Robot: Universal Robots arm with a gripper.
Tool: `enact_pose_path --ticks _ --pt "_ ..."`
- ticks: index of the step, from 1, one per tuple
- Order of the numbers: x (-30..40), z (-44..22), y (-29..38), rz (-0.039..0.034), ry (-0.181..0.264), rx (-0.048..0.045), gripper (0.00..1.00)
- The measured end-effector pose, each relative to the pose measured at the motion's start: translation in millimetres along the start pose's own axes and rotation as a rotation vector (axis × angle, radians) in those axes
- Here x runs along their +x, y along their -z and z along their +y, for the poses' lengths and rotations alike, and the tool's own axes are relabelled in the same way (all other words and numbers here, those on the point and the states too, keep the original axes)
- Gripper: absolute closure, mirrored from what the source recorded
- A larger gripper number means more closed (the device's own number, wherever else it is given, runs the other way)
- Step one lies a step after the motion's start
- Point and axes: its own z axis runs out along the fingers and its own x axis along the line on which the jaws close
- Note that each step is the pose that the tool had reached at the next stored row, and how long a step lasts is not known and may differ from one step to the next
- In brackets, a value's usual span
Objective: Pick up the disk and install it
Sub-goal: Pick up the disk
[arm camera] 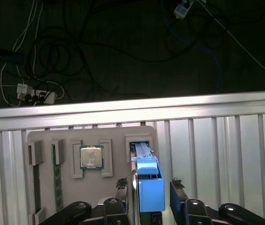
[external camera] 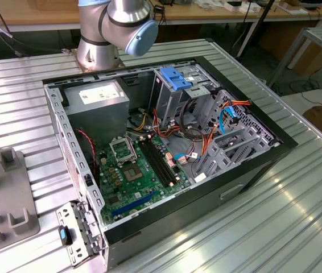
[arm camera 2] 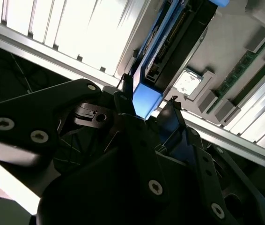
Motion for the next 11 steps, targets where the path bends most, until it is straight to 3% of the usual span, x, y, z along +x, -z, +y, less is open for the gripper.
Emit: enact_pose_path --ticks 5,11 --pt "0.1 -0.2 -6.8 0.0000 0.001 0.0000 0.52" --pt "0.1 -0.2 -10.5 -0.0013 0.004 0.0013 0.52"
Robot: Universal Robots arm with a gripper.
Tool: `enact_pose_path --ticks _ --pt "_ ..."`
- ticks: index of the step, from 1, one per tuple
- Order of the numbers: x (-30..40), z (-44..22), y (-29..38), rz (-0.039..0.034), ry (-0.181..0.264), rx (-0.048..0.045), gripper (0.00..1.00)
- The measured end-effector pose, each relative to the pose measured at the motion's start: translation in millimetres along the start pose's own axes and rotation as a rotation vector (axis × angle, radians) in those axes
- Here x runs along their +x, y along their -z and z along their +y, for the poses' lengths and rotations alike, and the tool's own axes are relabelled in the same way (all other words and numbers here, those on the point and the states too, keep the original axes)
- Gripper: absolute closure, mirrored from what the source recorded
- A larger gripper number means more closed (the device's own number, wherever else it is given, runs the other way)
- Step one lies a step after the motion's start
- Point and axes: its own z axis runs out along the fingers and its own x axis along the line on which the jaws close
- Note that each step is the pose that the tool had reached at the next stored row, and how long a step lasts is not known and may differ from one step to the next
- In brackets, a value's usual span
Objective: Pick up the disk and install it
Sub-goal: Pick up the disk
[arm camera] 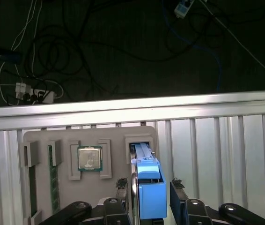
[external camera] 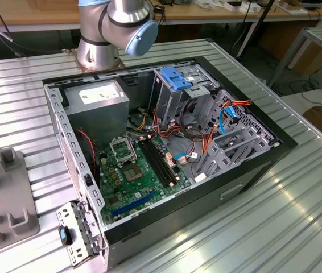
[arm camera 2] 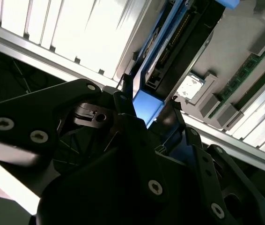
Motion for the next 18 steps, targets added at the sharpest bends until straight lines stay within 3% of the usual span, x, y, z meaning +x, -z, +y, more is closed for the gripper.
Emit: enact_pose_path --ticks 16,18 --pt "0.0 0.0 -2.6 0.0001 0.002 0.0005 0.52" --pt "0.0 0.0 -2.6 0.0001 0.002 0.0005 0.60"
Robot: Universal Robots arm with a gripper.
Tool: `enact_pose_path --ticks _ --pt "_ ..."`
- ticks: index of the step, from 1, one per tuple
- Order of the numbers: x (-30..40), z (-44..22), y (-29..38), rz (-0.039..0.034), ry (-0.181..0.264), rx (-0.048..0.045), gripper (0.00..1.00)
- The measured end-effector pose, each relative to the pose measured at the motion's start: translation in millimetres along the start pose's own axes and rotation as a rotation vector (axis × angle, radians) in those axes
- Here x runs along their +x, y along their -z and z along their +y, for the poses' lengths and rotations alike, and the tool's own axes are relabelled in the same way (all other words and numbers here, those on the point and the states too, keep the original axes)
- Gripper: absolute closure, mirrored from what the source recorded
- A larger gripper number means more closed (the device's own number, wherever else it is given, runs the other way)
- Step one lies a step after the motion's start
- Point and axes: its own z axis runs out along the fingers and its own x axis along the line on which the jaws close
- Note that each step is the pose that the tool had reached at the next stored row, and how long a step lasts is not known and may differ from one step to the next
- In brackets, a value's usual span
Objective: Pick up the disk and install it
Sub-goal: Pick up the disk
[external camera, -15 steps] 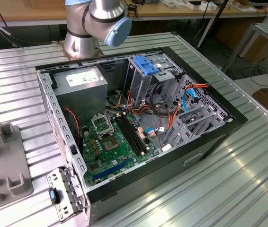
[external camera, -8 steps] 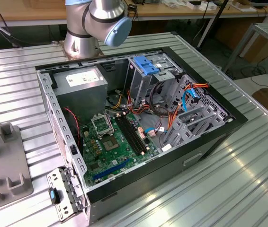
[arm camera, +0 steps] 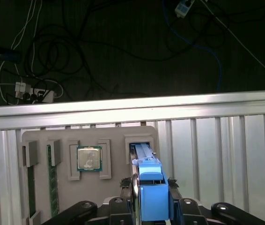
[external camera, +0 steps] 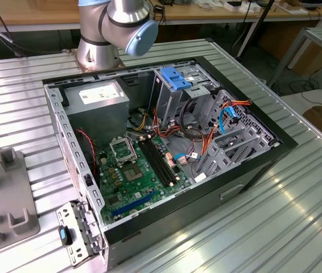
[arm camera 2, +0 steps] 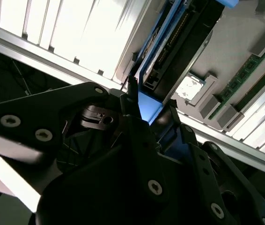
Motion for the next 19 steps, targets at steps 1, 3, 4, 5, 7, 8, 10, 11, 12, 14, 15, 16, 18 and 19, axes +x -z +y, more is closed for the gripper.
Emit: enact_pose_path --ticks 1,3,4,5,7,8,10,11,12,14,15,16,18,19 --pt "0.0 0.0 0.0 0.0000 0.000 0.0000 0.60" --pt "0.0 0.0 -0.1 -0.0001 0.000 0.0001 0.63" --pt "0.0 0.0 -0.1 -0.0001 0.000 0.0001 0.63" --pt "0.0 0.0 -0.1 -0.0001 0.000 0.0001 0.63" --pt "0.0 0.0 -0.1 0.0000 0.000 0.0001 0.63" --pt "0.0 0.0 -0.1 -0.0001 0.000 0.0001 0.63" --pt "0.0 0.0 -0.1 0.0000 0.000 0.0001 0.63" --pt "0.0 0.0 -0.2 -0.0001 0.002 0.0001 0.63" --pt "0.0 0.0 -0.2 0.0000 0.015 0.0000 0.63" --pt "0.0 0.0 -0.2 -0.0001 0.041 -0.0001 0.63" --pt "0.0 0.0 -0.2 -0.0002 0.051 -0.0002 0.63" --pt "0.0 0.0 -0.2 -0.0001 0.063 -0.0003 0.63" --pt "0.0 0.0 -0.2 -0.0001 0.064 -0.0003 0.63" --pt "0.0 0.0 0.2 -0.0001 0.064 -0.0003 0.63"
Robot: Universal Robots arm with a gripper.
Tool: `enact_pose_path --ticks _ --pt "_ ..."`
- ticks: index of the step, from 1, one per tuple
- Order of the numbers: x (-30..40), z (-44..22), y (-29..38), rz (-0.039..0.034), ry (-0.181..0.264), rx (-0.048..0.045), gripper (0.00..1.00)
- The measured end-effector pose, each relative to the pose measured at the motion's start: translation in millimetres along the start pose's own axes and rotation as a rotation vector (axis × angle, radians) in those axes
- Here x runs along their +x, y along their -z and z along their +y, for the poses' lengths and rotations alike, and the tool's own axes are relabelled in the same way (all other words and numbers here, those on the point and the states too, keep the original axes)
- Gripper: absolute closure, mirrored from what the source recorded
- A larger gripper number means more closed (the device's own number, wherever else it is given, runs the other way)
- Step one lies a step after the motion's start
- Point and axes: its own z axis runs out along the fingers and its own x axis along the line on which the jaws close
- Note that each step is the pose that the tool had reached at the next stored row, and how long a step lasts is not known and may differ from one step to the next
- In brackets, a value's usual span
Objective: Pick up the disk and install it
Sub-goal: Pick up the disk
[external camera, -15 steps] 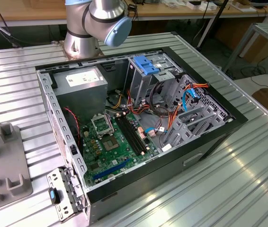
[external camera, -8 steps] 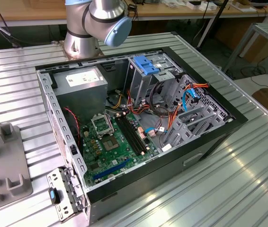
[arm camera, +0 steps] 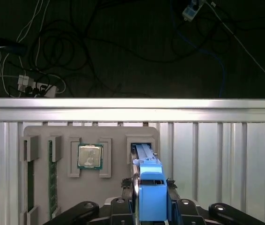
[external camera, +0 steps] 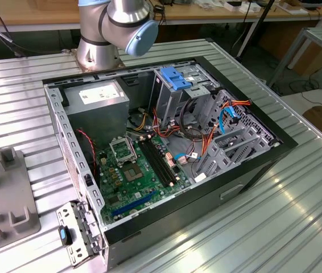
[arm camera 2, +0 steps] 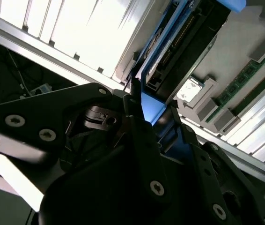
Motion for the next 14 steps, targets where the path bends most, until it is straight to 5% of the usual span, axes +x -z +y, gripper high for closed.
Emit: enact_pose_path --ticks 6,9,14 --pt "-0.2 0.0 30.0 -0.0001 0.000 0.0002 0.63" --pt "-0.4 0.0 58.8 0.0001 0.000 -0.0001 0.63" --pt "-0.4 0.0 60.9 0.0000 0.000 0.0000 0.63"
